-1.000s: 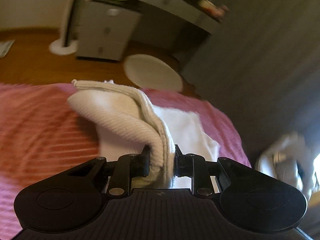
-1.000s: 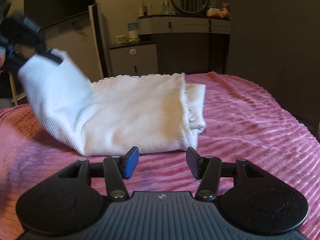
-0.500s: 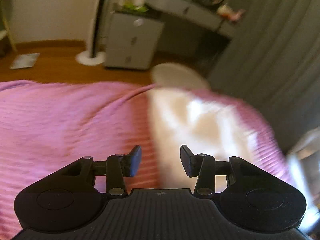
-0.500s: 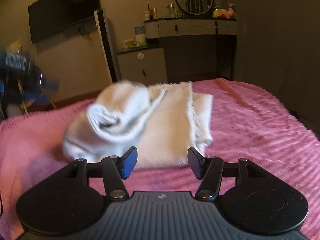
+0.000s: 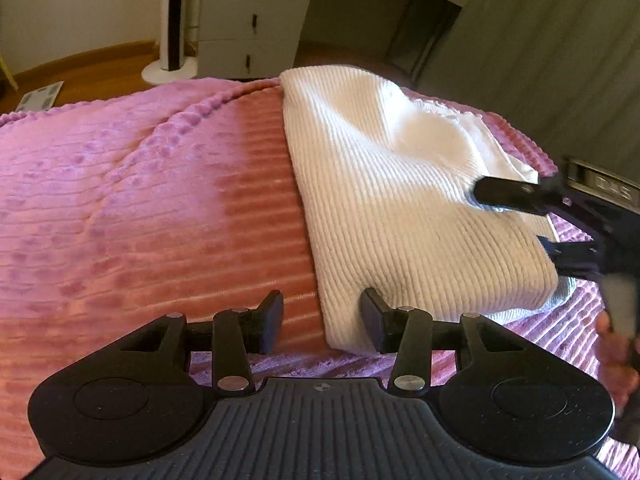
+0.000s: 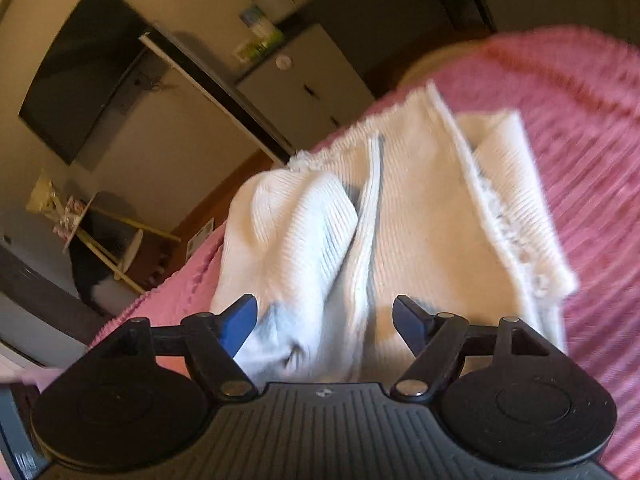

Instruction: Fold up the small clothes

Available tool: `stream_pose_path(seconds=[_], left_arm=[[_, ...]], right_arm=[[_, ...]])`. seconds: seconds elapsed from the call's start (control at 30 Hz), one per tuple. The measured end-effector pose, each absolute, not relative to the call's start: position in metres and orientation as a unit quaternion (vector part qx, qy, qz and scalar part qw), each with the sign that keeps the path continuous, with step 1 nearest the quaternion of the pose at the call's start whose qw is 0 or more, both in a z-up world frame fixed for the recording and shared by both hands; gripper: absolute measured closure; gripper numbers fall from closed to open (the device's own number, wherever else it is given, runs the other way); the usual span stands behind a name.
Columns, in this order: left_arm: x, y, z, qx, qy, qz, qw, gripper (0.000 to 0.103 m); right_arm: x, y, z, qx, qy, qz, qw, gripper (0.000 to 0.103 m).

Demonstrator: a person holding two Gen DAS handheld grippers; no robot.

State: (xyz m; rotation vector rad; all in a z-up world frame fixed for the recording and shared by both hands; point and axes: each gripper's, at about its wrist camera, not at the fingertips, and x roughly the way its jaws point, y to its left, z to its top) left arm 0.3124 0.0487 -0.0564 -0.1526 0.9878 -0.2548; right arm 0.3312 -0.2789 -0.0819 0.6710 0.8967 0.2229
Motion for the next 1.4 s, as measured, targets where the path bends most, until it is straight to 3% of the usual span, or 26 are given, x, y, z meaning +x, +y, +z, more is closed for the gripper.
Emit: stream_pose_path(seconds=[0.07, 0.27, 0.37, 0.43, 0.63, 0.83, 1.1, 1.3, 1.4], left_arm=[[0.312, 0.052, -0.057, -0.073, 0.474, -0.12, 0.869, 0.05], [0.31, 0.052, -0.057, -0.065, 0.48, -0.113, 0.868, 0.049], [0.308, 0.051, -0.053, -0.067, 0.482, -0.112, 0.867, 0.049], [0.306, 0.053, -0.047, -0.078, 0.479, -0.119, 0.866, 0.048], [0.304, 0.045, -0.038, -0.091, 0.476, -0.153, 0.861, 0.045], [0.309, 0.025, -0.052, -0.104, 0.498, -0.16, 0.846, 0.045], [0.293, 0.014, -0.06, -0.088, 0.506, -0.159, 0.843, 0.044], [0.284, -0.005, -0.065, -0.1, 0.509, -0.157, 0.84, 0.039], [0.283, -0.014, -0.061, -0.111, 0.501, -0.157, 0.844, 0.034]], right_arm=[[0.338, -0.272, -0.086, 0.312, 0.425, 0.11, 0.843, 0.029], [0.355, -0.244, -0.083, 0.254, 0.44, 0.131, 0.851, 0.048], [0.358, -0.23, -0.074, 0.186, 0.439, 0.125, 0.87, 0.08], [0.354, -0.22, -0.058, 0.121, 0.42, 0.115, 0.892, 0.086], [0.323, -0.206, -0.022, -0.095, 0.312, 0.058, 0.944, 0.086], [0.324, -0.233, -0.065, -0.13, 0.359, -0.005, 0.924, 0.08], [0.252, -0.276, -0.022, 0.085, 0.305, -0.01, 0.949, 0.04], [0.222, -0.295, -0.046, 0.258, 0.346, 0.027, 0.902, 0.04], [0.234, -0.291, -0.057, 0.288, 0.355, 0.029, 0.889, 0.04]])
